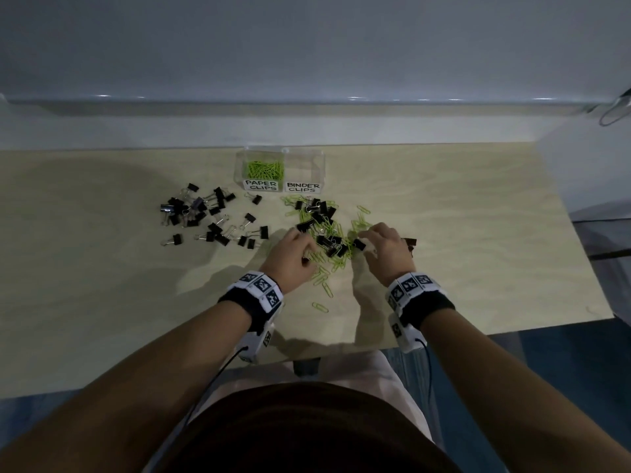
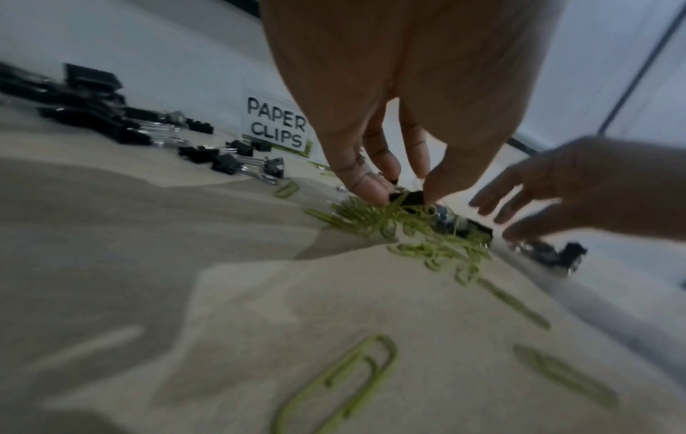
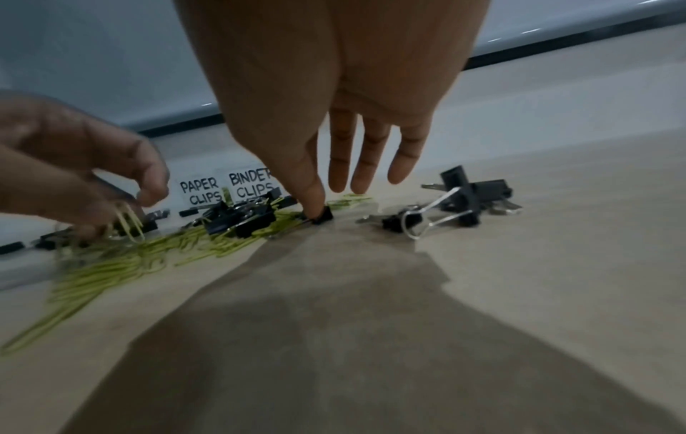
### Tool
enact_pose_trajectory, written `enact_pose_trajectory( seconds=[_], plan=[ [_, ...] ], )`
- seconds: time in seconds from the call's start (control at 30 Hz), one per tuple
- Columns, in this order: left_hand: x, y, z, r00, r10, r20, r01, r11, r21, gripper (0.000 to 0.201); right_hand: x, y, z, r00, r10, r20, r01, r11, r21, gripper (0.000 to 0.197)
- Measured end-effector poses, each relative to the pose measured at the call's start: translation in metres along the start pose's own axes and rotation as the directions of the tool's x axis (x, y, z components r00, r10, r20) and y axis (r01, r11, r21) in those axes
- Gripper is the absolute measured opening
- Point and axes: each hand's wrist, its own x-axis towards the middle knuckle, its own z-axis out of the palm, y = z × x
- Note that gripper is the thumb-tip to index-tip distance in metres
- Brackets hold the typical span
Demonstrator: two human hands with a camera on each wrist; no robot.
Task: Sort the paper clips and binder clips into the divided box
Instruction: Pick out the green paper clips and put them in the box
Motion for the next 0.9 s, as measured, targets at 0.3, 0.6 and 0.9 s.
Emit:
enact_pose_trajectory(
  seconds=[0.3,0.6,0.9],
  plan=[
    [-0.005,-0.035,-0.055,0.987,0.109,-0.115,-0.095,0.988,0.119,0.037,0.013,-0.001,-0.004,0.982,-0.071,0.175,0.070,0.998,0.012,0.020],
    [0.007,-0.030,-0.037,0.987,0.104,-0.120,-0.067,0.959,0.276,0.035,0.004,0.039,-0.019,0.999,0.017,-0.035,-0.014,0.997,0.075,0.017],
    [0.034,0.021,0.021,0.958,0.210,0.198,-0.274,0.878,0.394,0.034,0.004,0.016,-0.009,0.999,-0.054,-0.010,0.054,0.998,0.011,0.018]
  ],
)
